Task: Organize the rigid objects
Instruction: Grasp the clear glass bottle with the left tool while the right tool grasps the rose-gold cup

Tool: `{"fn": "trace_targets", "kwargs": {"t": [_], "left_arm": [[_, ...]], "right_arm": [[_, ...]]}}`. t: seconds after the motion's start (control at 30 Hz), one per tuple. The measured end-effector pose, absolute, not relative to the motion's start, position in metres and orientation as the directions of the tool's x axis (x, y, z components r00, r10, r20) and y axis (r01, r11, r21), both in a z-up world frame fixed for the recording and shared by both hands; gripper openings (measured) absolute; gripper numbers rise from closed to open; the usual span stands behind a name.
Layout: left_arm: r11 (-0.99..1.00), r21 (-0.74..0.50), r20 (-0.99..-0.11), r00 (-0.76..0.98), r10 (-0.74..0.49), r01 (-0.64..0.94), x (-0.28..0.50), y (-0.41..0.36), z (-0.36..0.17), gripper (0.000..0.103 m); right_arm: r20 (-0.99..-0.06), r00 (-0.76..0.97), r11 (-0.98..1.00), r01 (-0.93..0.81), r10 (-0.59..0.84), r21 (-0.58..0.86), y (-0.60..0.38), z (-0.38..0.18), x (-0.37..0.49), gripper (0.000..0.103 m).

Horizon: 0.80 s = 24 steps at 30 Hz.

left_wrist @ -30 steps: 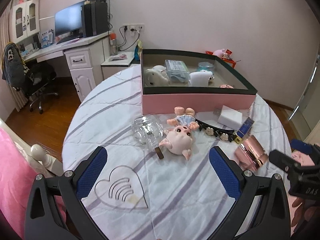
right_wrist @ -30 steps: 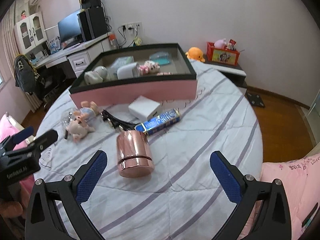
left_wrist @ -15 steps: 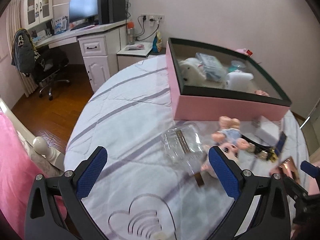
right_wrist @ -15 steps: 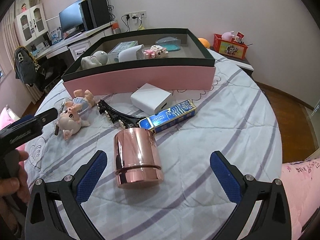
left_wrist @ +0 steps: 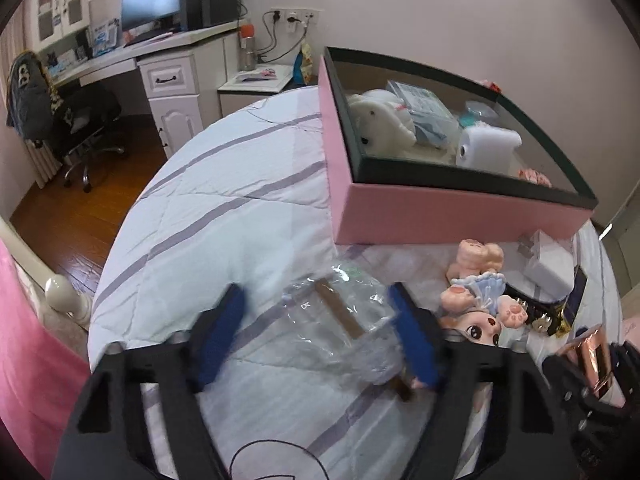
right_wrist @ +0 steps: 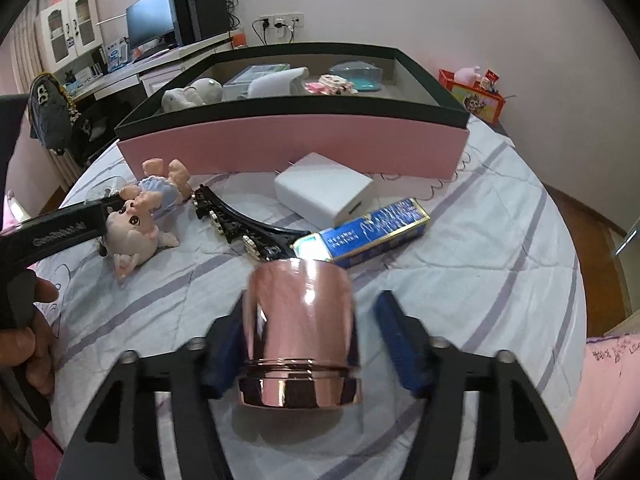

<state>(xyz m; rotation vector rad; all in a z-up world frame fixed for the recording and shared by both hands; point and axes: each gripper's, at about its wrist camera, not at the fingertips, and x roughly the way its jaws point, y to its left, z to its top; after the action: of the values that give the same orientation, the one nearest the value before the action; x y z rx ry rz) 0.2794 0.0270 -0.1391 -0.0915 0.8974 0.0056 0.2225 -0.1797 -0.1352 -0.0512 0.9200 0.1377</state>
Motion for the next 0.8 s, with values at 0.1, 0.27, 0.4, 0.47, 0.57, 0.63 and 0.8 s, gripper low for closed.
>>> {"fn": "trace_targets", "kwargs": {"t": [0.1, 0.27, 0.4, 0.47, 0.57, 0.63, 0.8], "left_arm": [[0.997, -0.08, -0.777, 0.628, -0.051, -0.019, 0.277, 0.024, -0.138, 0.054], [0.994, -0.105, -0.765, 0.639, -0.078, -0.004, 0.265, 0.028, -0.133, 0.054], [0.994, -0.106, -0.757, 0.649, -0.077, -0.005, 0.254, 0.031, -0.127, 0.054], [0.994, -0.106, -0.752, 0.655, -0.076, -0.006, 0.249, 0.033, -0.122, 0.054], [0.995, -0.103, -0.738, 0.671, -0.074, -0.004, 0.243, 0.036, -0.111, 0.054], [0.995, -0.101, -0.724, 0.686, -0.076, 0.003, 0.239, 0.035, -0.1, 0.054], [0.994, -0.102, -0.683, 0.724, -0.097, 0.038, 0.233, 0.028, -0.072, 0.054]], "right_arm": [[-0.793, 0.6, 0.988, -0.151, 0.104, 0.016, -0.178, -0.134, 0.221, 0.047], [-0.79, 0.598, 0.987, -0.151, 0.132, 0.051, -0.187, -0.13, 0.216, 0.047], [-0.778, 0.613, 0.988, -0.143, 0.137, 0.062, -0.193, -0.122, 0.21, 0.047], [-0.771, 0.619, 0.987, -0.144, 0.146, 0.072, -0.196, -0.116, 0.209, 0.047], [-0.761, 0.631, 0.987, -0.143, 0.152, 0.079, -0.199, -0.108, 0.207, 0.047], [-0.755, 0.635, 0.986, -0.144, 0.161, 0.09, -0.2, -0.104, 0.206, 0.047], [-0.73, 0.66, 0.983, -0.154, 0.179, 0.102, -0.204, -0.084, 0.207, 0.047]]}}
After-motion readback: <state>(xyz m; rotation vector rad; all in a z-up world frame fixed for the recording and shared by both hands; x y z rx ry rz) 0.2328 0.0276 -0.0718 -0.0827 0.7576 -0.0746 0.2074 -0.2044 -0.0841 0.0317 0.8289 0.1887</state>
